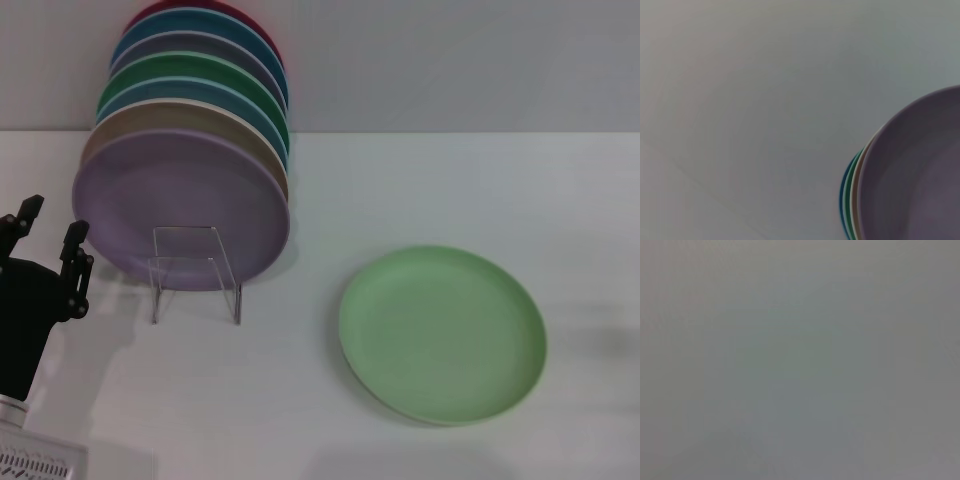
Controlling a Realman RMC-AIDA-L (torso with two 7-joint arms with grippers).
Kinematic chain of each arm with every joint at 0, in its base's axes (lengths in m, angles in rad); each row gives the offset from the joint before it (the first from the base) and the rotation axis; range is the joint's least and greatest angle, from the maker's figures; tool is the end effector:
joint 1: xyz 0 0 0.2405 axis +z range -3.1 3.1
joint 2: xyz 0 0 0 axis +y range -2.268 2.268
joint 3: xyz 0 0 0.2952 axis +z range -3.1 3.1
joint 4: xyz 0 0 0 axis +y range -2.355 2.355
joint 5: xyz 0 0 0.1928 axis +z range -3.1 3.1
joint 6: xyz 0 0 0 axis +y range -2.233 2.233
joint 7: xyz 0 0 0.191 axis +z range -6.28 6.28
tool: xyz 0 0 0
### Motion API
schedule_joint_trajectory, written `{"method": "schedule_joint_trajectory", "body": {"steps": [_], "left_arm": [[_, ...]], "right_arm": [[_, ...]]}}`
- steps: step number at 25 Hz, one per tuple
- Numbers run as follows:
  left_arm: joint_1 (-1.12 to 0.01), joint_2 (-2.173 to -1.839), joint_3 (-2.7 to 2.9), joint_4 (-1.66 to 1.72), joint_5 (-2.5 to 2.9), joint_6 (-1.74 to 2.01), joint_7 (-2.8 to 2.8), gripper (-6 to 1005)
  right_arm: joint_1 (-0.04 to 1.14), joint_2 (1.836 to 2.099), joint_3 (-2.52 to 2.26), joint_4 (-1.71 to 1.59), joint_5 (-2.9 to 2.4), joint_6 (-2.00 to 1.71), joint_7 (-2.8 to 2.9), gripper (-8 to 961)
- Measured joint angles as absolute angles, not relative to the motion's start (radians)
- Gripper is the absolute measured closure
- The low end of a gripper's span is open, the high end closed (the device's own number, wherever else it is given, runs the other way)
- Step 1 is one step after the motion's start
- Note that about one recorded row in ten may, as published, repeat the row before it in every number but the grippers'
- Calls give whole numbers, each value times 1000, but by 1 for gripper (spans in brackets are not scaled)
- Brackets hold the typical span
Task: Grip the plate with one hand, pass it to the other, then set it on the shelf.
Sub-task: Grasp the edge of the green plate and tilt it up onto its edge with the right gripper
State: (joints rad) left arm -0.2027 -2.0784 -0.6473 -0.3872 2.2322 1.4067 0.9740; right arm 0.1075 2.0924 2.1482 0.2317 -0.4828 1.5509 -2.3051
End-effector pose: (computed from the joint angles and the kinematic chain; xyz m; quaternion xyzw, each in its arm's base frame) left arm -0.3155 0.3040 -0.0379 -0.6848 0.1554 -0.0432 0.7107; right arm 0.3818 0.2667 0.0523 -0.5665 0.3111 0.5085 0.5690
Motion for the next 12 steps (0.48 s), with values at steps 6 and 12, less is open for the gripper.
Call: {"method": "schedule_joint_trajectory", "body": {"steps": [6,12], "left_arm": [[-199,-2078,-645,-384,2233,1426,977,597],[-194,-2078,-644,-380,2234,1440,976,823]], "right_arm": [[99,2092,2147,231,-483,1550,-2306,628],[97,2092,2146,229,-483,1552,-2306,600]]}}
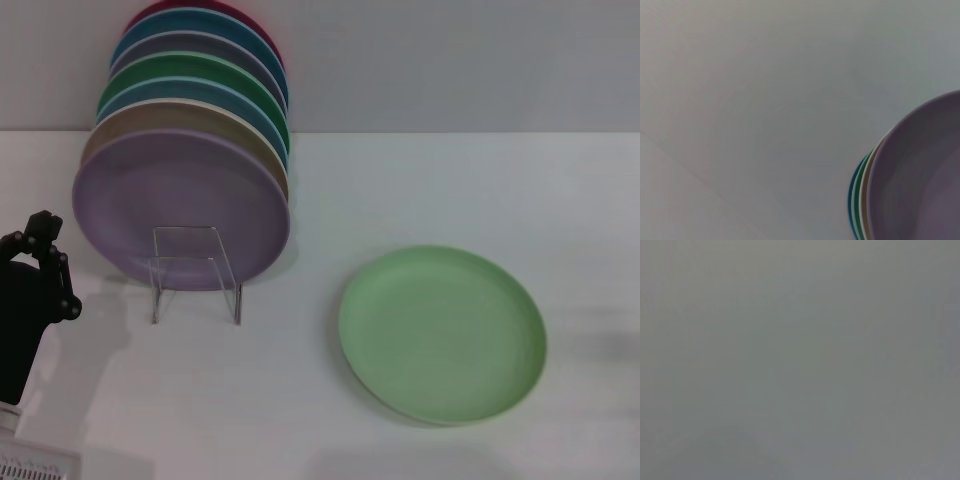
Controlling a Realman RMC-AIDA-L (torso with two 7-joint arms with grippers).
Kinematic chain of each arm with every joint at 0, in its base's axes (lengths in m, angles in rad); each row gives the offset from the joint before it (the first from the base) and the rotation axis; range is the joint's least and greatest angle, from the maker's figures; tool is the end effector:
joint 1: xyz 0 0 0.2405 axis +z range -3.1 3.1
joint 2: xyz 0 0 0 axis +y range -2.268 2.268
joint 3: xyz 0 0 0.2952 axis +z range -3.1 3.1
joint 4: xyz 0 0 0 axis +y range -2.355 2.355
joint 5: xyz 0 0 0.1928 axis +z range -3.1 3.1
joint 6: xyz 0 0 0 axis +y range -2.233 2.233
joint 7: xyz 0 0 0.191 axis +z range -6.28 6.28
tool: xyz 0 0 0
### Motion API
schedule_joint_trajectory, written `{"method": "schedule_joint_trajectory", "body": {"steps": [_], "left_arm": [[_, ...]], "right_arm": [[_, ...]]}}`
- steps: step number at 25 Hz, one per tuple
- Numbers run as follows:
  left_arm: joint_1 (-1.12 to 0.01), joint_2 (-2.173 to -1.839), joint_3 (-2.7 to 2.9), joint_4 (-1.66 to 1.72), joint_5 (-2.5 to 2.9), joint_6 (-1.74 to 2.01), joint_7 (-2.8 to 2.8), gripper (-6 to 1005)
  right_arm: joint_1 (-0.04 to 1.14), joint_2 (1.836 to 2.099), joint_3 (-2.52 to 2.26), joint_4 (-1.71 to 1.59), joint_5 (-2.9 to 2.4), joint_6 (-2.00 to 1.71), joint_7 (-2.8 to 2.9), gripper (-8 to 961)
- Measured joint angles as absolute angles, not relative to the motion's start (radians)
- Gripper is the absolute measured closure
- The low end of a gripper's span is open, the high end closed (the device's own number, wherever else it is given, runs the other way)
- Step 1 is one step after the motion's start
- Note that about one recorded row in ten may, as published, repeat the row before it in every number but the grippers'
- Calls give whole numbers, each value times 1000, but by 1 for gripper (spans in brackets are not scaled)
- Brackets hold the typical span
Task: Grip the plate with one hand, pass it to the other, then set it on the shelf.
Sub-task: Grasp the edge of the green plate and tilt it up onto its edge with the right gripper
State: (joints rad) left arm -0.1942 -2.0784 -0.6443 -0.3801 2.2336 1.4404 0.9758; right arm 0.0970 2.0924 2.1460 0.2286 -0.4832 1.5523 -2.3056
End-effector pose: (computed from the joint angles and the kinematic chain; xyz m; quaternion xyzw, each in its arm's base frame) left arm -0.3151 0.2993 -0.0339 -0.6768 0.1612 -0.0457 0.7169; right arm 0.3845 0.2623 0.0513 -0.5656 0.3150 0.5052 0.5706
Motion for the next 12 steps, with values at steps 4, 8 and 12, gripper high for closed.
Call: {"method": "schedule_joint_trajectory", "body": {"steps": [4,8,12], "left_arm": [[-192,-2078,-644,-380,2235,1443,976,912],[-191,-2078,-644,-380,2235,1444,973,1001],[-191,-2077,-656,-386,2229,1445,863,989]], "right_arm": [[97,2092,2146,228,-485,1554,-2306,599],[97,2092,2146,227,-488,1554,-2306,598],[97,2092,2136,231,-504,1554,-2346,594]]}}
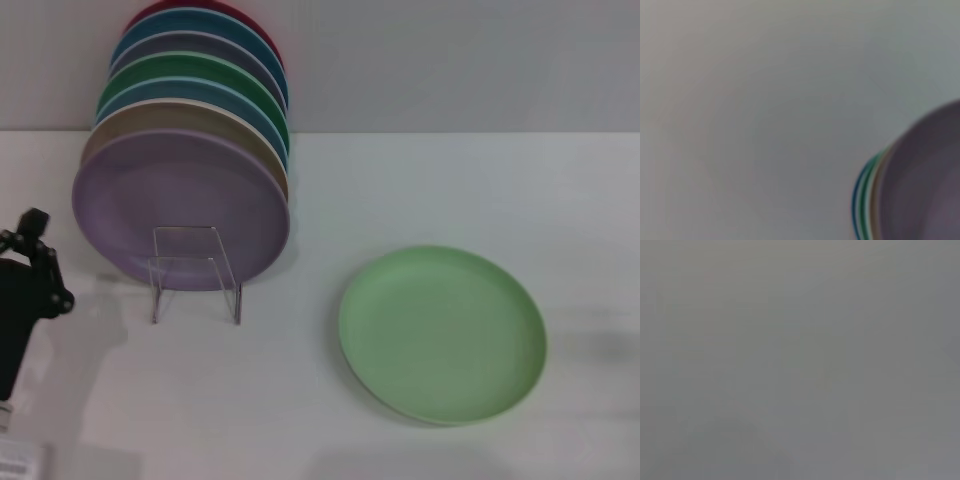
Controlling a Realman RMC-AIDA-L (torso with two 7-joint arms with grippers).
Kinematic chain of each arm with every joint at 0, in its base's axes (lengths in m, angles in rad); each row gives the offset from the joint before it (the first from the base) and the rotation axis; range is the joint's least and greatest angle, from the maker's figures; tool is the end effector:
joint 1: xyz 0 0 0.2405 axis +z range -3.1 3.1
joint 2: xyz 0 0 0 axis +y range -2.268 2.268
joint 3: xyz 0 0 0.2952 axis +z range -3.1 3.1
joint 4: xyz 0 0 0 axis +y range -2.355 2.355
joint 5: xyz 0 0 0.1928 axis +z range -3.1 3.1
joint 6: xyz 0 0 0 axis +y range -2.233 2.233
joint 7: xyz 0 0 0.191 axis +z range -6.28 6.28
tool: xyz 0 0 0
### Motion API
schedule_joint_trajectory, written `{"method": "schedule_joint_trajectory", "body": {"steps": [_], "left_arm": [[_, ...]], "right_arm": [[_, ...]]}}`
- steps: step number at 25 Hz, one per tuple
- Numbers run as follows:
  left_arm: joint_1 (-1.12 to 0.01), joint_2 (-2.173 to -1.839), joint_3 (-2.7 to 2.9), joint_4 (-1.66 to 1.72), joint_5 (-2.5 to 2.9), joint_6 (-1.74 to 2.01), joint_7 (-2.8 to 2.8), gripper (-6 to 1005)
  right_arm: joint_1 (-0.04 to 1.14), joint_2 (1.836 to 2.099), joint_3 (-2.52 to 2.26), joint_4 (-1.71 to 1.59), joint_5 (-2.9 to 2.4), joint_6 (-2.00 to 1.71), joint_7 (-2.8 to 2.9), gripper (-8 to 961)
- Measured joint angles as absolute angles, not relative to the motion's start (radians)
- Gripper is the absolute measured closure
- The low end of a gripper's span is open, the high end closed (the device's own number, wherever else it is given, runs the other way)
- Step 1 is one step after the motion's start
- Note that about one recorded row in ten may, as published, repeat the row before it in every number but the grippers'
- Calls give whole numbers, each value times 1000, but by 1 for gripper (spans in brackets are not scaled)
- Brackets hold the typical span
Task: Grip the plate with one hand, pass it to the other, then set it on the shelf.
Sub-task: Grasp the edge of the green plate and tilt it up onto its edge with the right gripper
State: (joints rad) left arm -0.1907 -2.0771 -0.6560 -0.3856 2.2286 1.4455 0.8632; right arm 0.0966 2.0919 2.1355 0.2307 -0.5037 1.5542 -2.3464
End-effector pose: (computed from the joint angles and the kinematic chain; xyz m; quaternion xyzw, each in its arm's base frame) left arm -0.3164 0.2994 -0.0298 -0.6785 0.1186 -0.0854 0.7199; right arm 0.3813 0.2627 0.0464 -0.5836 0.3027 0.4919 0.5708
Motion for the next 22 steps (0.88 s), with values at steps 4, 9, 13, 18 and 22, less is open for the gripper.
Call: {"method": "schedule_joint_trajectory", "body": {"steps": [4,9,13,18,22], "left_arm": [[-193,-2072,-683,-379,2225,1489,628,976],[-191,-2068,-750,-363,2225,1529,348,869],[-207,-2068,-761,-323,2225,1526,293,741],[-210,-2069,-765,-314,2225,1524,285,602],[-210,-2068,-774,-308,2224,1522,228,415]], "right_arm": [[82,2082,2113,315,-607,1580,-2400,589],[30,2069,2148,663,-864,1409,-2111,373],[-7,2076,2150,1050,-1169,1203,-1788,231],[71,2070,2154,1407,-1738,1152,-1219,169],[191,2070,2147,1535,-2107,1253,-884,143]]}}
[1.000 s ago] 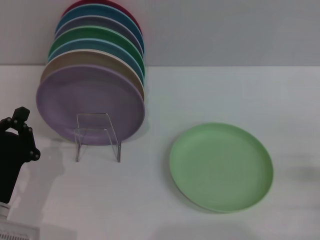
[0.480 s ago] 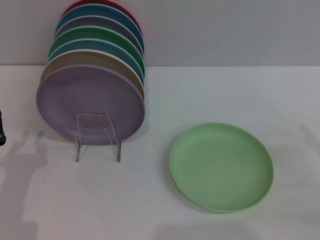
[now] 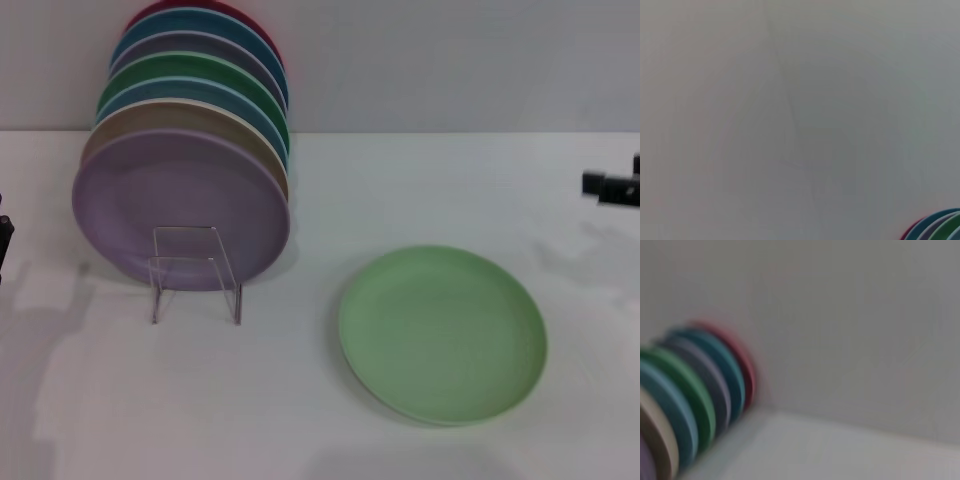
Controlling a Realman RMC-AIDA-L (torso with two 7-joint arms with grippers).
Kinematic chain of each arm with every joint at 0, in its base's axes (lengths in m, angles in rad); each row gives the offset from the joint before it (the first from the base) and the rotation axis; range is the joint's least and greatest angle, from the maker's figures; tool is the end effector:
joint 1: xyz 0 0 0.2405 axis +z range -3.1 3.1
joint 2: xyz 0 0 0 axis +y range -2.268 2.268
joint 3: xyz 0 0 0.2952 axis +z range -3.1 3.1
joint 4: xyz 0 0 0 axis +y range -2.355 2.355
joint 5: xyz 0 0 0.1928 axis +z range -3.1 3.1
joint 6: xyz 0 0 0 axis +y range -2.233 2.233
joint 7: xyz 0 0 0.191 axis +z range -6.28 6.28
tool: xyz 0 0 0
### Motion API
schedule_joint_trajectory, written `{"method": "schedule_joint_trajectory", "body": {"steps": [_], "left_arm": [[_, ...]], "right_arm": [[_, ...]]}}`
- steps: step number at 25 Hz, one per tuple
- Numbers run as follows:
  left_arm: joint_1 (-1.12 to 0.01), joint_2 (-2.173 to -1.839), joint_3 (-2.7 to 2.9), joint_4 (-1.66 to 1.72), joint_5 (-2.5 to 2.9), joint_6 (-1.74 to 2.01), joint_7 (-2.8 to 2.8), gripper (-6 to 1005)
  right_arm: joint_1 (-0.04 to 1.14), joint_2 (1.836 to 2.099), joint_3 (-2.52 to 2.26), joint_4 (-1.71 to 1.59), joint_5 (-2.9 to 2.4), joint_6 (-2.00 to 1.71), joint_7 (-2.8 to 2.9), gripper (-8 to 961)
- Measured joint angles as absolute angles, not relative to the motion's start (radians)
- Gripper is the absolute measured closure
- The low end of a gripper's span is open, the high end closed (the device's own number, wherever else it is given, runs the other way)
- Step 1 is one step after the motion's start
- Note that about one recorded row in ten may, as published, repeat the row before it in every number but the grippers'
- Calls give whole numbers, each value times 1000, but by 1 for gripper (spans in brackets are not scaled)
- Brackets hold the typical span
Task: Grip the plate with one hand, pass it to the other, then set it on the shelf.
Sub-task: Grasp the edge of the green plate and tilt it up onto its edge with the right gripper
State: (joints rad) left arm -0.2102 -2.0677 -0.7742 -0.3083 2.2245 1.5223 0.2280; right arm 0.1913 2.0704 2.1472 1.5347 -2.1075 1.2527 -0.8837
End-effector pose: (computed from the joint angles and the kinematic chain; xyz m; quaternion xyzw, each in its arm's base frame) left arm -0.3335 0.3047 0.0098 -0.6361 -0.0732 -0.2887 0.7118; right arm 0.2886 0.3551 0.0547 -0.8437 0.3701 0.1310 0.3662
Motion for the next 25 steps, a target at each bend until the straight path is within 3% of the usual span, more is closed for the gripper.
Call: {"method": "schedule_joint_trajectory", "body": {"steps": [5,9,25], "left_arm": [[-215,-2067,-776,-280,2224,1521,136,257],[-214,-2068,-776,-277,2224,1524,113,153],[-206,-2071,-762,-291,2233,1532,111,154]], "right_arm": [[352,2060,2146,1500,-2385,1427,-687,125],[411,2068,2131,1439,-2474,1466,-676,127],[472,2072,2042,1236,-2563,1391,-679,128]]}}
